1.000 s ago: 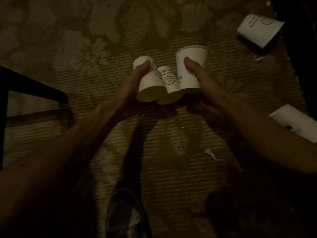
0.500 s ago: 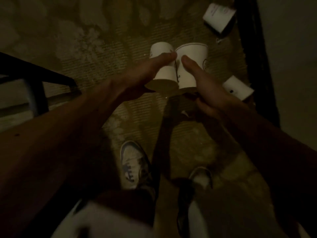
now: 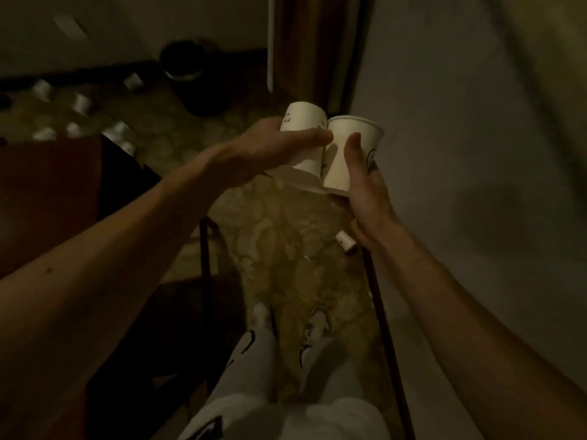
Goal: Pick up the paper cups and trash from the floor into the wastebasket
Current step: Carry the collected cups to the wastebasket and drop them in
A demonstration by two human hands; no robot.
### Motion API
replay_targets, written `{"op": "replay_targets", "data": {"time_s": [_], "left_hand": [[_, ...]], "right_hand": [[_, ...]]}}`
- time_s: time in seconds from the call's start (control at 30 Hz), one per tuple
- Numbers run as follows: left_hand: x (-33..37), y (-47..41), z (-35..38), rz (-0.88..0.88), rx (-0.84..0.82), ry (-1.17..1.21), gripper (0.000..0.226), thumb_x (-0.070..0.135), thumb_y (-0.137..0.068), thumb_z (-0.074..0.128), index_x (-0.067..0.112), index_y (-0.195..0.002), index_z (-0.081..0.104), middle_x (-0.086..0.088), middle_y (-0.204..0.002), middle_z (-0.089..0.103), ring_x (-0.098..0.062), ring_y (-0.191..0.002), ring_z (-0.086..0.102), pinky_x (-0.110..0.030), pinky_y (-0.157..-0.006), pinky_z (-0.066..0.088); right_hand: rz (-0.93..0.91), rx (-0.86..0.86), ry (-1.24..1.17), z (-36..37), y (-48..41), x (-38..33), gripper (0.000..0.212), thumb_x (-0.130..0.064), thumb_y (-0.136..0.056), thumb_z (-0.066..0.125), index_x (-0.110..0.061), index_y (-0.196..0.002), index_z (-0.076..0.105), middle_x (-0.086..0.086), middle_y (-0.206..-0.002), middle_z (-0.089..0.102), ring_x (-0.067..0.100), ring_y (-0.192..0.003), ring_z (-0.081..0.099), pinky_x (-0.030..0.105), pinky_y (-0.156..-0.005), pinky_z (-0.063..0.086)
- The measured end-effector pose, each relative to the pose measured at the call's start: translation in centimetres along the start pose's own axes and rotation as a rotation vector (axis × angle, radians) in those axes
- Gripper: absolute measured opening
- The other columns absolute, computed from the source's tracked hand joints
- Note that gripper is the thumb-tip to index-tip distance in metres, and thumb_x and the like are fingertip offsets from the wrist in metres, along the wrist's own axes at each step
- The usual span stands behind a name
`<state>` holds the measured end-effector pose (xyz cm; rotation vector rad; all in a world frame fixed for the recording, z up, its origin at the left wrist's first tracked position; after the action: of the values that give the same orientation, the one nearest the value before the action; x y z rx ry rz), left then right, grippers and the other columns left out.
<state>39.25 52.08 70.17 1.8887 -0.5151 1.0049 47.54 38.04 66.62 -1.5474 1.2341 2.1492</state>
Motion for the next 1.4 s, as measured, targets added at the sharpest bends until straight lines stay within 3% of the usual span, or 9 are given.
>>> {"op": "replay_targets", "data": {"time_s": [0.2,0.37,0.6,0.7,0.9,1.03,1.17,1.27,1.4], "left_hand": [[9.7,14.4,-3.8,0.213,0.004,-0.13,0.042,0.055,-0.081,0.07,0.029,-0.112,0.06,0.003,-0.103,0.069,-0.005,-0.079,0.072,-0.019,-0.059,0.056],[13.5,22.2,-2.8,0.365,-0.12,-0.156,0.064,0.066,-0.058,0.081,0.029,-0.108,0.065,0.006,-0.092,0.076,-0.01,-0.08,0.074,-0.032,-0.072,0.061],[17.1,32.8,7.7,0.605,-0.516,-0.283,0.06,0.072,-0.042,0.07,0.039,-0.092,0.058,0.028,-0.079,0.07,0.004,-0.071,0.069,-0.015,-0.053,0.054],[16.7,38.2,14.9,0.683,-0.68,-0.353,0.071,0.077,-0.041,0.069,0.042,-0.102,0.059,0.032,-0.083,0.069,0.009,-0.074,0.067,-0.012,-0.053,0.051],[9.4,49.2,30.4,0.677,-1.047,-0.494,0.076,0.072,-0.051,0.073,0.036,-0.117,0.062,0.018,-0.1,0.074,-0.002,-0.089,0.071,-0.025,-0.076,0.056],[1.1,57.0,39.7,0.57,-1.28,-0.561,0.076,0.071,-0.049,0.075,0.034,-0.114,0.064,0.02,-0.099,0.074,0.0,-0.087,0.071,-0.014,-0.064,0.053],[-9.1,62.2,46.9,0.336,-1.382,-0.641,0.071,0.061,-0.058,0.086,0.03,-0.119,0.064,0.012,-0.104,0.075,-0.007,-0.093,0.072,-0.022,-0.071,0.056],[-16.2,64.3,51.0,0.165,-1.379,-0.675,0.075,0.06,-0.057,0.081,0.035,-0.124,0.061,0.009,-0.113,0.073,-0.013,-0.103,0.07,-0.041,-0.094,0.056],[-23.8,66.0,53.9,-0.028,-1.341,-0.806,0.067,0.07,-0.045,0.082,0.045,-0.104,0.062,0.008,-0.105,0.072,-0.016,-0.098,0.07,-0.042,-0.093,0.055]], "right_hand": [[-0.167,-0.011,-0.039,2.9,13.6,-9.4,0.125,-0.091,-0.041,0.062,-0.02,-0.142,0.045,0.008,-0.126,0.063,0.027,-0.11,0.064,0.049,-0.095,0.054],[-0.385,0.049,-0.248,2.1,23.4,-11.1,0.056,-0.061,-0.089,0.048,-0.02,-0.125,0.059,0.011,-0.115,0.07,0.023,-0.105,0.068,0.043,-0.088,0.057],[-0.567,0.366,-0.395,-4.2,39.8,-7.6,0.05,-0.054,-0.084,0.052,-0.02,-0.12,0.057,0.002,-0.106,0.074,0.016,-0.101,0.07,0.036,-0.088,0.056],[-0.617,0.544,-0.478,-7.7,47.4,-3.8,0.044,-0.053,-0.082,0.054,-0.021,-0.114,0.059,-0.002,-0.1,0.076,0.012,-0.094,0.072,0.025,-0.076,0.058],[-0.585,0.915,-0.648,-12.6,62.3,9.0,0.041,-0.043,-0.076,0.052,-0.02,-0.108,0.061,-0.003,-0.094,0.077,0.009,-0.085,0.072,0.019,-0.066,0.056],[-0.442,1.179,-0.905,-14.5,71.6,21.2,0.018,-0.019,-0.103,0.044,-0.034,-0.105,0.054,-0.017,-0.095,0.06,-0.012,-0.076,0.06,-0.001,-0.062,0.043],[-0.243,1.301,-0.881,-14.6,78.7,31.5,0.016,-0.031,-0.101,0.045,-0.027,-0.099,0.061,-0.006,-0.082,0.075,0.004,-0.076,0.071,0.024,-0.067,0.053],[-0.15,1.331,-0.892,-14.7,82.5,37.6,0.031,-0.045,-0.1,0.039,-0.025,-0.112,0.06,0.008,-0.105,0.073,0.026,-0.098,0.069,0.043,-0.083,0.056],[-0.052,1.31,-0.973,-14.5,85.1,43.4,0.046,-0.058,-0.083,0.045,-0.028,-0.115,0.058,0.01,-0.114,0.068,0.029,-0.105,0.065,0.05,-0.094,0.052]]}}
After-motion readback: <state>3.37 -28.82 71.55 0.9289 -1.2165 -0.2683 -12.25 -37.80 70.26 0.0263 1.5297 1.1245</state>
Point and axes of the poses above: each hand's wrist, its own y-axis away from the middle knuckle, its own z-axis out of the palm, x = y × z, the point moved 4 cm from there along -y, towards the middle knuckle
